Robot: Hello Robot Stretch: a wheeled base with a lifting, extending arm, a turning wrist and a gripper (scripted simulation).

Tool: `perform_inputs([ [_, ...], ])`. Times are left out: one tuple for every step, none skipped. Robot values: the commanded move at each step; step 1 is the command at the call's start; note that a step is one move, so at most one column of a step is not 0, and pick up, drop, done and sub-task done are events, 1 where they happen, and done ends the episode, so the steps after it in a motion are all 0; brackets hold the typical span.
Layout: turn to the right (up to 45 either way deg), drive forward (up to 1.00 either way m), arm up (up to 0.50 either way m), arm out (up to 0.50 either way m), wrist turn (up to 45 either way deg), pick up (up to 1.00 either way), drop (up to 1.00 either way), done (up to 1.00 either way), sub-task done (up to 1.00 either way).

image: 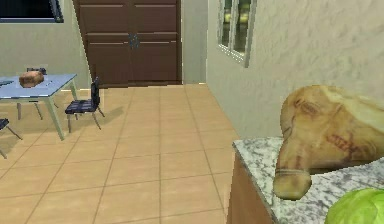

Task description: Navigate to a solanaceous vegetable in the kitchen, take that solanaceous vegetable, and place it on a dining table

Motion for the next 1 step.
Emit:
perform_inputs([
  [0.0,0.00,0.00,-0.28,0.0,0.00,0.00,0.00,0.00],
])
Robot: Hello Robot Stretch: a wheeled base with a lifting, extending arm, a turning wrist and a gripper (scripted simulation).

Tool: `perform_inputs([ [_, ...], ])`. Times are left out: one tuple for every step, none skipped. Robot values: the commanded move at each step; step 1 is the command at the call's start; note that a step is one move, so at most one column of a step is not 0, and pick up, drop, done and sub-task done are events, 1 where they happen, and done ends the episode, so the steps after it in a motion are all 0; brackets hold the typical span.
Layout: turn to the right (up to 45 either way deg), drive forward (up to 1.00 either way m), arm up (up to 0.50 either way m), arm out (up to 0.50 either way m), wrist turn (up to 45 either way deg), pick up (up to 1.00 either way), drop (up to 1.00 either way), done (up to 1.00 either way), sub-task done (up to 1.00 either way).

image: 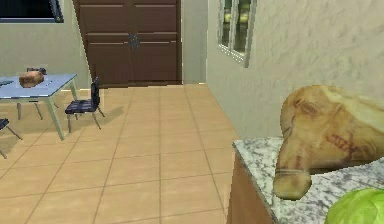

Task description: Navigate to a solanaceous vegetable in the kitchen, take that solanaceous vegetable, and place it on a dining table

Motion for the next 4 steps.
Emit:
perform_inputs([
  [-45.0,0.00,0.00,0.00,0.0,0.00,0.00,0.00,0.00],
  [-45.0,0.00,0.00,0.00,0.0,0.00,0.00,0.00,0.00],
  [-9.0,0.00,0.00,0.00,0.0,0.00,0.00,0.00,0.00],
  [0.0,0.30,0.00,0.00,0.0,0.00,0.00,0.00,0.00],
])
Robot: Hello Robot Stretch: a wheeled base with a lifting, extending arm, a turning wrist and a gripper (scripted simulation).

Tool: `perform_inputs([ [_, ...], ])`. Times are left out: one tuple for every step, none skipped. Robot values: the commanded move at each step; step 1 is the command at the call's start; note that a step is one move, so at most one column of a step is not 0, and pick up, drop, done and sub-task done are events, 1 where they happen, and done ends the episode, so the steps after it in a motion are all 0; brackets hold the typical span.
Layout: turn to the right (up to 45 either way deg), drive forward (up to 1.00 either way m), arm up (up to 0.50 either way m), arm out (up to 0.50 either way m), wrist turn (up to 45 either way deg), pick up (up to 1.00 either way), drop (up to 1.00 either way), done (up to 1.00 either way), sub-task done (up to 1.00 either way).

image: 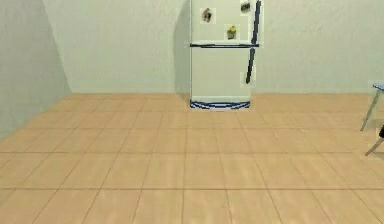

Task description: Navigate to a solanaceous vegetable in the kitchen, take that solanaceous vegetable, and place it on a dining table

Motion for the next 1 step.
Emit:
perform_inputs([
  [-45.0,0.00,0.00,0.00,0.0,0.00,0.00,0.00,0.00],
])
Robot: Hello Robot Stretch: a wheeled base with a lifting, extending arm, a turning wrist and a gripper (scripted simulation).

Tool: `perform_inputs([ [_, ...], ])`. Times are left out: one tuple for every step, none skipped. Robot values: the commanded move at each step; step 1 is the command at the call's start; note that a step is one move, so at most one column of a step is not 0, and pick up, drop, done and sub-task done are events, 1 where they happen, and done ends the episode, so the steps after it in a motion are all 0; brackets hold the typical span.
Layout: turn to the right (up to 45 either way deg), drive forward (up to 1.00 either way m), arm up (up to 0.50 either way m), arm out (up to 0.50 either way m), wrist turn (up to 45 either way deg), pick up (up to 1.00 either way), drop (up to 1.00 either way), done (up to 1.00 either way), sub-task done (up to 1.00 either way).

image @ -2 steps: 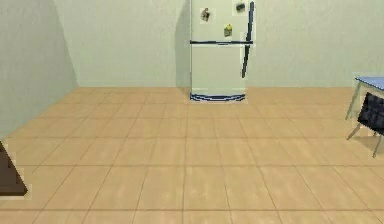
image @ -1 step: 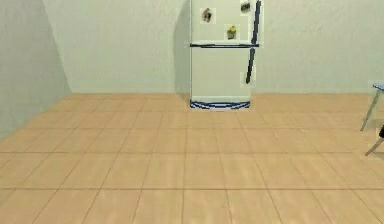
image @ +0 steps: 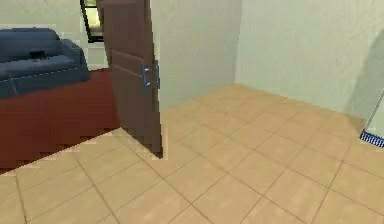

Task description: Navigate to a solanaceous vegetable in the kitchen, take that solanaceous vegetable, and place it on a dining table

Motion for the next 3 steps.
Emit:
perform_inputs([
  [-36.0,0.00,0.00,0.00,0.0,0.00,0.00,0.00,0.00],
  [0.0,1.00,0.00,0.00,0.0,0.00,0.00,0.00,0.00],
  [-3.0,0.00,0.00,0.00,0.0,0.00,0.00,0.00,0.00],
])
